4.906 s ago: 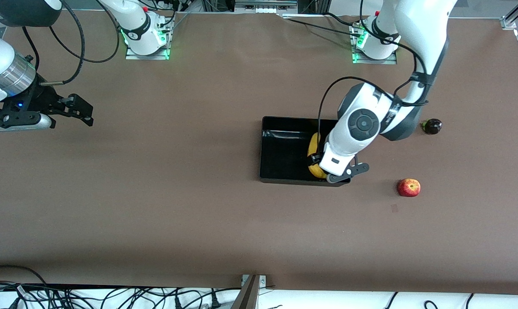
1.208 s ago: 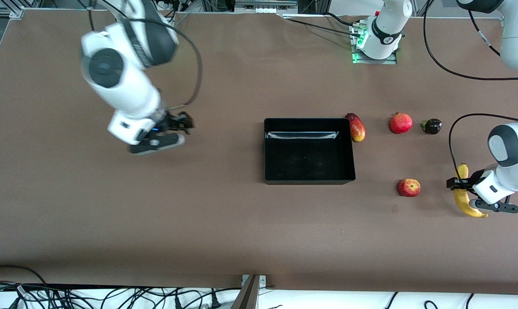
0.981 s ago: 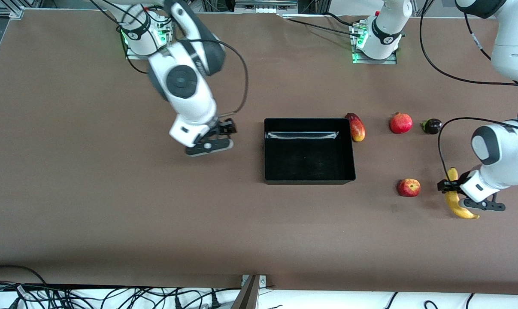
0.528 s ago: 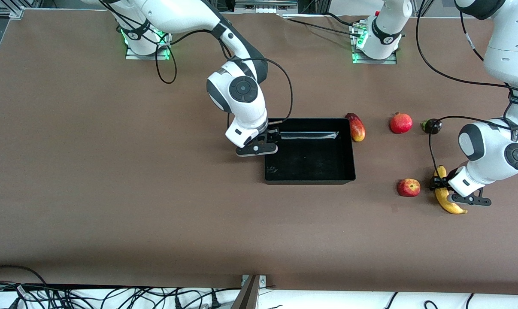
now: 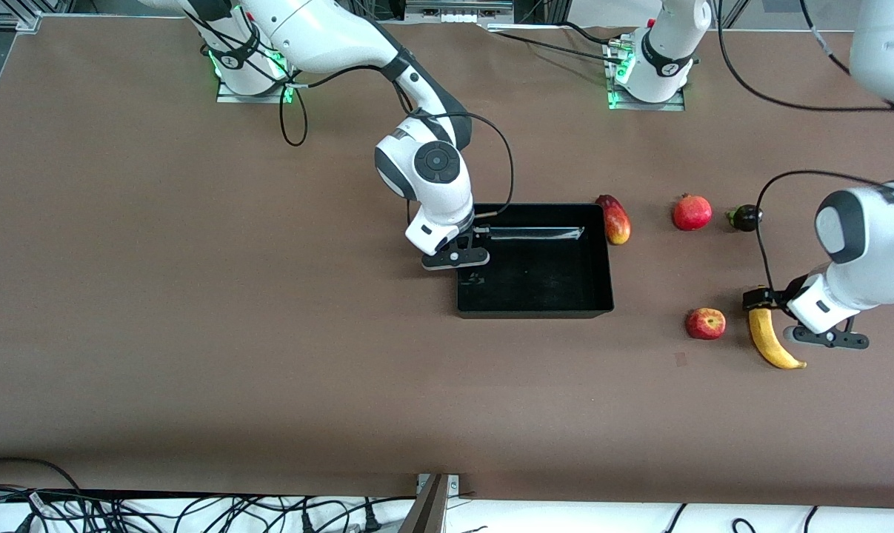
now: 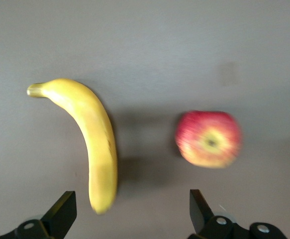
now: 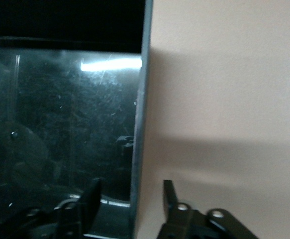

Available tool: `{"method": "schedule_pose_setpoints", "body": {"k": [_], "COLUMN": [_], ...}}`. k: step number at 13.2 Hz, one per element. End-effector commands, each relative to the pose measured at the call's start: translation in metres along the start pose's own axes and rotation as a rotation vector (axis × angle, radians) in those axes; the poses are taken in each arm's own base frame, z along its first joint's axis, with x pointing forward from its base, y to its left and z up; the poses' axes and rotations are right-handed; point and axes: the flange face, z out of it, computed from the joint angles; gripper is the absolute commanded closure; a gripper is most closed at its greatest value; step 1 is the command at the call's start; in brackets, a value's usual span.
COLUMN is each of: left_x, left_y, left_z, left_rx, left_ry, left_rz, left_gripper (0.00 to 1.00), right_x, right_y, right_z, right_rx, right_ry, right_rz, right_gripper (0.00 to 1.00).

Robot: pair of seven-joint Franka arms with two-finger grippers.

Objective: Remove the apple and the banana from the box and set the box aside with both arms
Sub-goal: 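Drag the tray sideways with the right gripper while the left gripper withdraws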

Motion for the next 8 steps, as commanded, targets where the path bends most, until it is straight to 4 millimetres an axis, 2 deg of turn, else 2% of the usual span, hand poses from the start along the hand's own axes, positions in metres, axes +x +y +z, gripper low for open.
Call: {"method": "schedule_pose_setpoints", "body": {"k": [1,4,5,6,7,8], "left_x": [-0.022,-0.042,-0.052,-0.062,-0.072,-0.082], "left_y": [0.035,0.083,0.095,0.106,0.118,0.129], "left_z": [-0.09,-0.17,-0.195,-0.221,-0.242,-0.264], "left_rx": [0.024,0.048,0.055,0.064,0.071,0.078], "left_ry": [-0.005,0.012,0.036,0.066,0.091,0.128], "left_rz": [0.006,0.052,0.049,0.052,0.057,0.062], "left_gripper": [0.0,0.0,0.0,0.0,0.0,0.0], "right_x": [0.021,0.041,0.055,0.07,0.09,0.112], "right_y": [0.016,0.044,0.065,0.089,0.124,0.168], "right_z": [-0.011,-0.032,-0.046,-0.061,-0.078,-0.093], "right_rx": [-0.004,-0.03,-0.036,-0.041,-0.049,-0.032], "right_ry": [0.014,-0.019,-0.026,-0.036,-0.049,-0.061], "right_rz": [0.002,-0.014,-0.019,-0.036,-0.059,-0.071], "right_gripper": [1.0,1.0,1.0,1.0,1.0,1.0]}}
